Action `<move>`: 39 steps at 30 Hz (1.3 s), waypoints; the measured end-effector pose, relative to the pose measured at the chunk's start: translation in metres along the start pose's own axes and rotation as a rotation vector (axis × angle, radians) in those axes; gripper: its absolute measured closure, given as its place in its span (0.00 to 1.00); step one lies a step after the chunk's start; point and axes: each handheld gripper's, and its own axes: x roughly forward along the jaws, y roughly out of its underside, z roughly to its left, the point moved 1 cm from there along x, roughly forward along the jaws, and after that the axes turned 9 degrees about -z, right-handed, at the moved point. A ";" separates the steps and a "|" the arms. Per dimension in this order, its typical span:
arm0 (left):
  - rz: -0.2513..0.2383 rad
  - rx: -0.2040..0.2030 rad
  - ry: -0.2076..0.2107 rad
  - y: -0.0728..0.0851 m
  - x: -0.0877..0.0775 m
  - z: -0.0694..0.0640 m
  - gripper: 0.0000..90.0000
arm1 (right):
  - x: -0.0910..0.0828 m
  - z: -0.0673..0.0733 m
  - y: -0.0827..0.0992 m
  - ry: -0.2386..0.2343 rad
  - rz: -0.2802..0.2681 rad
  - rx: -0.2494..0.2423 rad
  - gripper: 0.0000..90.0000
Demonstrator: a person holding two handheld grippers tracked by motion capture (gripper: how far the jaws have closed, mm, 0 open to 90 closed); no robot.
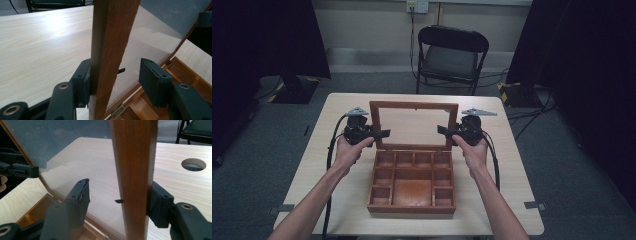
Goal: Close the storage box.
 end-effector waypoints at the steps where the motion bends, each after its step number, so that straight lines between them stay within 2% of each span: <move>1: -0.002 0.004 0.003 0.000 -0.001 0.000 0.51 | -0.001 0.001 0.000 -0.002 0.002 -0.001 0.46; 2: -0.006 -0.002 0.007 0.000 -0.002 -0.001 0.51 | -0.002 0.001 0.000 -0.002 0.002 -0.004 0.45; 5: -0.006 0.011 0.014 0.000 -0.005 -0.002 0.52 | -0.004 0.003 0.001 -0.004 0.002 -0.009 0.45; 7: -0.002 0.045 0.012 0.000 -0.007 -0.004 0.52 | -0.007 0.006 0.002 0.002 -0.003 -0.024 0.45; 9: -0.003 0.059 0.013 0.000 -0.010 -0.006 0.52 | -0.010 0.008 0.002 0.003 -0.005 -0.025 0.44; 11: -0.012 0.055 0.022 -0.001 -0.012 -0.008 0.51 | -0.012 0.008 0.002 -0.010 -0.010 -0.006 0.44; 15: -0.035 0.064 0.045 -0.002 -0.019 -0.010 0.52 | -0.021 0.012 -0.001 -0.011 0.001 -0.027 0.46; 21: -0.030 0.089 0.059 -0.001 -0.023 -0.013 0.52 | -0.027 0.015 0.001 -0.018 0.003 -0.028 0.46; 23: -0.023 0.096 0.050 0.000 -0.026 -0.015 0.52 | -0.029 0.016 0.003 -0.024 0.003 -0.025 0.45; 24: -0.017 0.114 0.048 -0.001 -0.027 -0.015 0.53 | -0.029 0.016 0.003 -0.028 0.002 -0.025 0.45; 25: -0.003 0.114 0.045 0.000 -0.030 -0.016 0.54 | -0.032 0.018 0.005 -0.030 0.005 -0.029 0.45; 29: -0.007 0.091 0.037 0.000 -0.035 -0.017 0.55 | -0.034 0.019 0.007 -0.032 0.002 -0.030 0.44; 33: -0.018 0.079 0.039 0.003 -0.038 -0.017 0.55 | -0.034 0.018 0.010 -0.031 0.011 -0.021 0.44; 38: -0.039 0.057 0.055 0.008 -0.041 -0.019 0.55 | -0.036 0.020 0.014 -0.031 0.021 -0.034 0.44; 39: -0.038 0.064 0.058 0.009 -0.042 -0.018 0.55 | -0.038 0.021 0.015 -0.032 0.028 -0.039 0.43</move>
